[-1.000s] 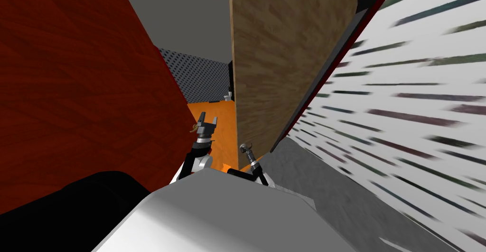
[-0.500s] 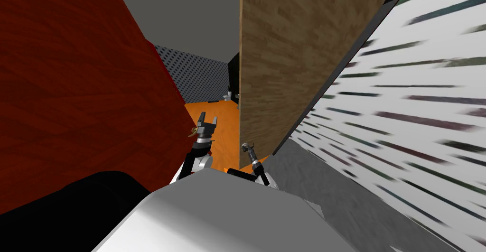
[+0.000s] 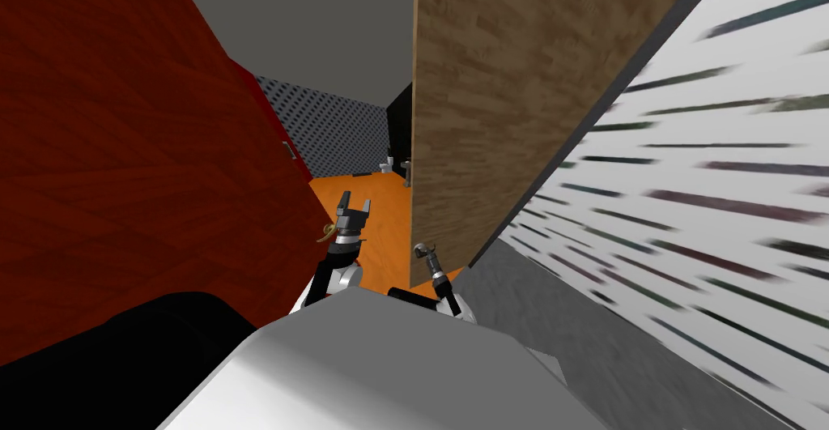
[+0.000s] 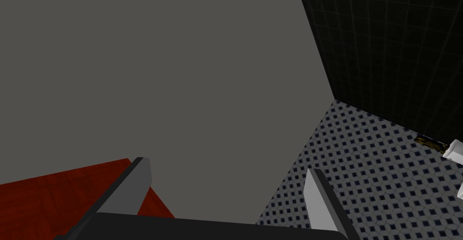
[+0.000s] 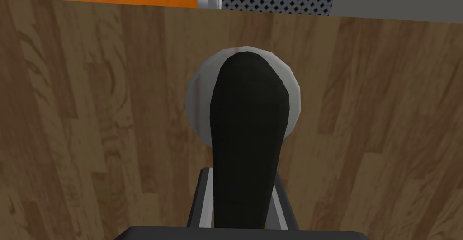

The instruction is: Push the door open

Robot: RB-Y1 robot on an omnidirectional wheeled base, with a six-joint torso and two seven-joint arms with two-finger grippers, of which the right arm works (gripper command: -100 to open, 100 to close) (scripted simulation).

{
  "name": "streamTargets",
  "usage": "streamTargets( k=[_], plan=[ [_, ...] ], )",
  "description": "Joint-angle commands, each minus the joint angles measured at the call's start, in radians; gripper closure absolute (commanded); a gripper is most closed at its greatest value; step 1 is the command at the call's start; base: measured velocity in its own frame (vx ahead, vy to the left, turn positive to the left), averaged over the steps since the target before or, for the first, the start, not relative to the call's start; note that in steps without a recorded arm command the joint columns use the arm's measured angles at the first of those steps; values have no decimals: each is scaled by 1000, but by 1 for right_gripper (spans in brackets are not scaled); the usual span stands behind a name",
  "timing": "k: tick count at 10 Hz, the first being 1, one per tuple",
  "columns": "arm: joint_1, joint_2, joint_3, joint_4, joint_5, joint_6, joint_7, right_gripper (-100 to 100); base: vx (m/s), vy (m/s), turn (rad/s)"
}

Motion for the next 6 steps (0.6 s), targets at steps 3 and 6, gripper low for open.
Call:
streamTargets(
  k=[3, 6],
  plan=[
    [-17, 2, -53, 16, -14, -7, 12, 100, 86, 98, -28],
    [-21, 8, -84, 25, -21, -7, 21, 100, 73, 106, -40]
  ],
)
